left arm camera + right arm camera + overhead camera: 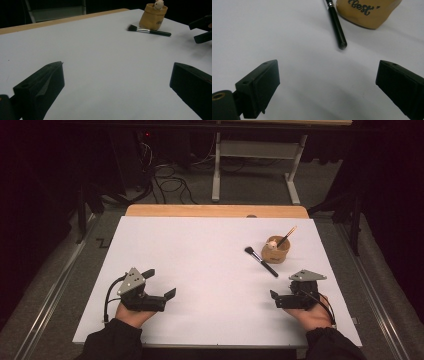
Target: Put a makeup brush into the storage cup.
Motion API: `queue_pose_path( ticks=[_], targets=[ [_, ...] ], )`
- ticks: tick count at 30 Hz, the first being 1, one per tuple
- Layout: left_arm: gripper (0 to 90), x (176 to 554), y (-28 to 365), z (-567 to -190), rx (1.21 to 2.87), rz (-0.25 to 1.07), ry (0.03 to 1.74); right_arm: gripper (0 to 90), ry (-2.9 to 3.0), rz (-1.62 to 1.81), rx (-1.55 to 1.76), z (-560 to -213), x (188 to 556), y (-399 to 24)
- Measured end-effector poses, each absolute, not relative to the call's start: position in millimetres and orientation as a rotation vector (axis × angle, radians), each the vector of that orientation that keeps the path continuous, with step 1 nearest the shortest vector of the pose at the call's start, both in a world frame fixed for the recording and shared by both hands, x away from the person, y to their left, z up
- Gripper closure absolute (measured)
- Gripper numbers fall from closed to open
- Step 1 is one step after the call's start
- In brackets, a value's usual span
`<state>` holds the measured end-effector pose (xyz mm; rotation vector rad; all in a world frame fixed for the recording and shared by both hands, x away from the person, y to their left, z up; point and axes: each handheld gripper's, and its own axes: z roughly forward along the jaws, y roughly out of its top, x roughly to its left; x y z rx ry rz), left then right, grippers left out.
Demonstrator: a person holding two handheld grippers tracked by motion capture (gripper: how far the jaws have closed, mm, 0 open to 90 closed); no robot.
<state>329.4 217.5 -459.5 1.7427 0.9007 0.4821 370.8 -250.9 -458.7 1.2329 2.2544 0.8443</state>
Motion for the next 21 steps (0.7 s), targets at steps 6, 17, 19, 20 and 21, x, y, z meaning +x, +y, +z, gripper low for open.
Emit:
queue_pose_path(
  ticks=[6,17,19,20,21],
  targets=[
    [0.2,328.7,217.0,-459.3,1.744,0.476,0.892,7.6,2.353,0.764,1.220,-451.1,374.7,-243.3],
    [0.2,329.3,220.9,-458.7,1.738,0.467,0.894,12.2,2.480,0.638,1.238,-438.6,380.5,-236.4],
    [0.2,329.3,220.7,-458.7,1.739,0.466,0.892,13.3,2.507,0.608,1.228,-434.9,381.1,-235.0],
    [0.2,329.3,220.5,-458.7,1.740,0.466,0.891,13.8,2.518,0.595,1.227,-433.4,381.5,-234.4],
    [0.2,329.2,220.3,-458.7,1.741,0.465,0.889,14.5,2.527,0.584,1.230,-432.1,381.6,-233.6]
  ],
)
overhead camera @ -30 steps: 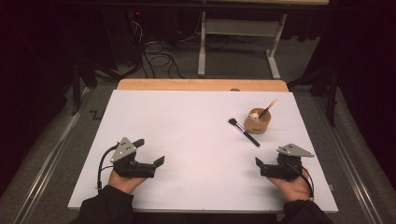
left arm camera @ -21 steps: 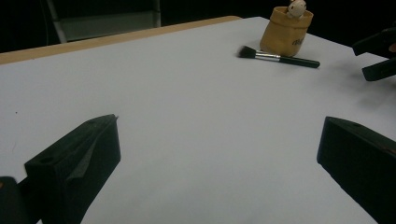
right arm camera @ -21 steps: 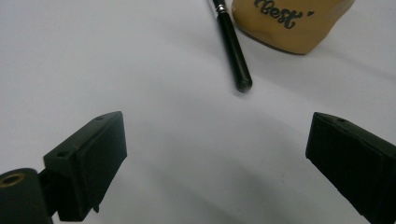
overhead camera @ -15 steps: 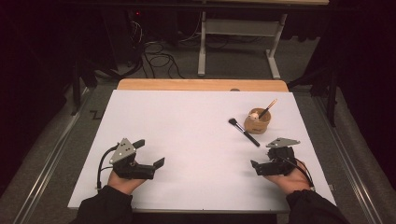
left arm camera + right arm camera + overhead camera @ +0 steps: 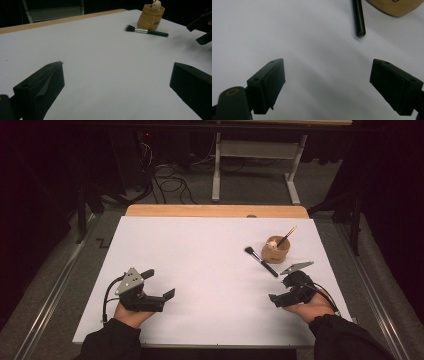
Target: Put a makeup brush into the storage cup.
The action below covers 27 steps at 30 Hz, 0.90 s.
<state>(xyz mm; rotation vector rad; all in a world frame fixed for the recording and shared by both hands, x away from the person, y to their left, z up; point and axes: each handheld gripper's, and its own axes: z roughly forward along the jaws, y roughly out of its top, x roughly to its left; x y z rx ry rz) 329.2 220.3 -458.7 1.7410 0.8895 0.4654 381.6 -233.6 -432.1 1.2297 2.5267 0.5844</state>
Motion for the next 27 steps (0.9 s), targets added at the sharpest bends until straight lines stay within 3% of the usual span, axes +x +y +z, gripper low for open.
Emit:
queue_pose_path(
  ticks=[27],
  targets=[
    [0.2,329.6,221.6,-458.7,1.746,0.453,0.885,24.1,2.724,0.407,1.195,-409.9,418.6,-222.7]
  ],
)
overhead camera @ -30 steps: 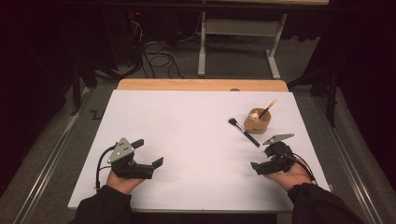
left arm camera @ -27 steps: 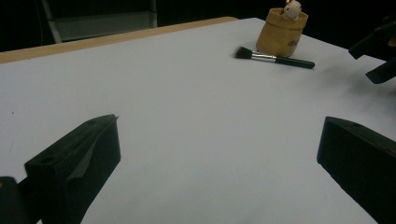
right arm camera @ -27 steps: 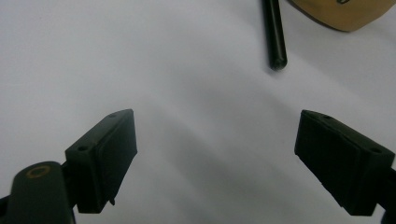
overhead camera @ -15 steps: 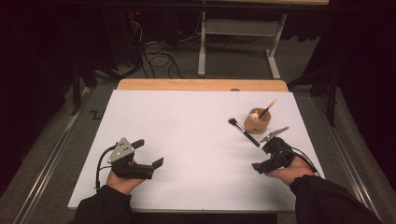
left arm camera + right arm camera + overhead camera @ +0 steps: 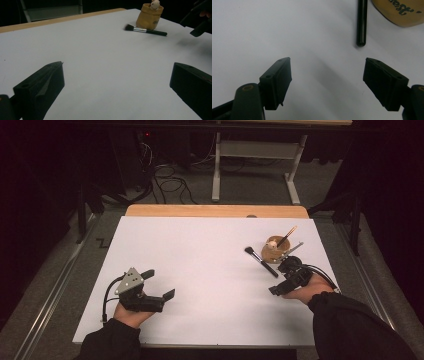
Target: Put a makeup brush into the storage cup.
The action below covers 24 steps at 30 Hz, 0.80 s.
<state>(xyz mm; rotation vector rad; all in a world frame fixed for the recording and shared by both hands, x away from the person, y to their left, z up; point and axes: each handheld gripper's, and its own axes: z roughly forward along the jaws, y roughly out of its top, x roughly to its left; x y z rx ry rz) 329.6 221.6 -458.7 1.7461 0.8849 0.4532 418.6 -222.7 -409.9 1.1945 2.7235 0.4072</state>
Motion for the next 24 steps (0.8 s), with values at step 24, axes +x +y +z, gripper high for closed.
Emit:
queue_pose_path(
  ticks=[24],
  targets=[
    [0.2,330.4,221.7,-459.1,1.748,0.448,0.883,43.3,2.731,0.408,1.195,-419.4,467.3,-220.7]
  ],
)
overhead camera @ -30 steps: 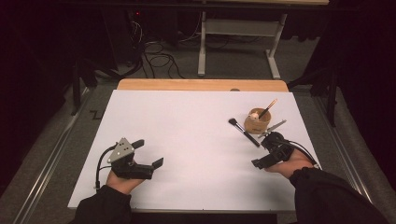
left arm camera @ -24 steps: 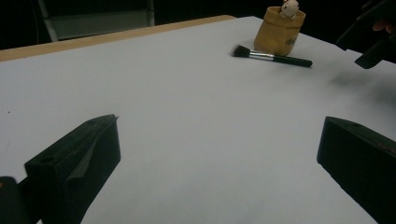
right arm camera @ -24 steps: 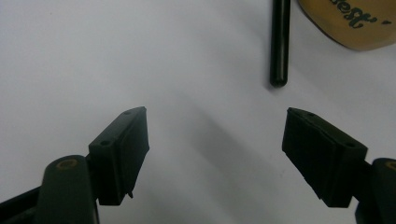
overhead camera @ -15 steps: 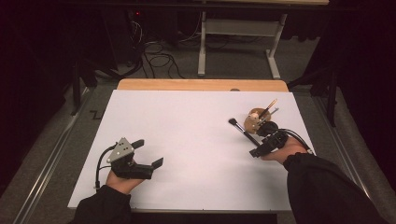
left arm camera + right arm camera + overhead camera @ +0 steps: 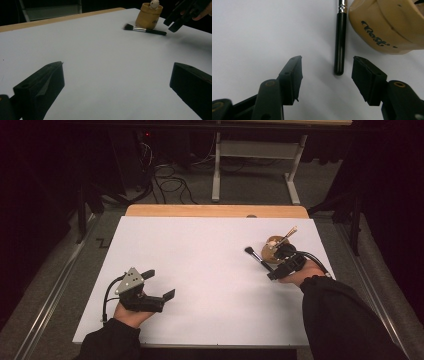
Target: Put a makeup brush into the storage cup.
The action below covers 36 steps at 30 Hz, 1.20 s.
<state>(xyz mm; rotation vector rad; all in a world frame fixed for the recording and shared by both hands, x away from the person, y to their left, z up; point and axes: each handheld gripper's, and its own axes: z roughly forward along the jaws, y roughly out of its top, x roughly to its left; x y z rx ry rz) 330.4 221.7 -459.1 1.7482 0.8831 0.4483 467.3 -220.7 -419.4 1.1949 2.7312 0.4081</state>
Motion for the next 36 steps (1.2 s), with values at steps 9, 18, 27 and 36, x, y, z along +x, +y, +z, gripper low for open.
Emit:
queue_pose_path(
  ticks=[9,18,27,36],
  targets=[
    [0.2,331.0,222.5,-459.3,1.749,0.449,0.885,53.6,2.728,0.428,1.212,-425.7,478.1,-224.1],
    [0.2,331.1,222.6,-459.3,1.748,0.447,0.885,62.6,2.753,0.393,1.258,-432.3,482.4,-223.9],
    [0.2,331.4,223.4,-459.3,1.747,0.447,0.885,68.6,2.762,0.385,1.202,-438.4,488.5,-224.1],
    [0.2,331.6,223.4,-459.4,1.747,0.444,0.885,71.4,2.773,0.366,1.193,-441.4,489.7,-224.2]
  ],
)
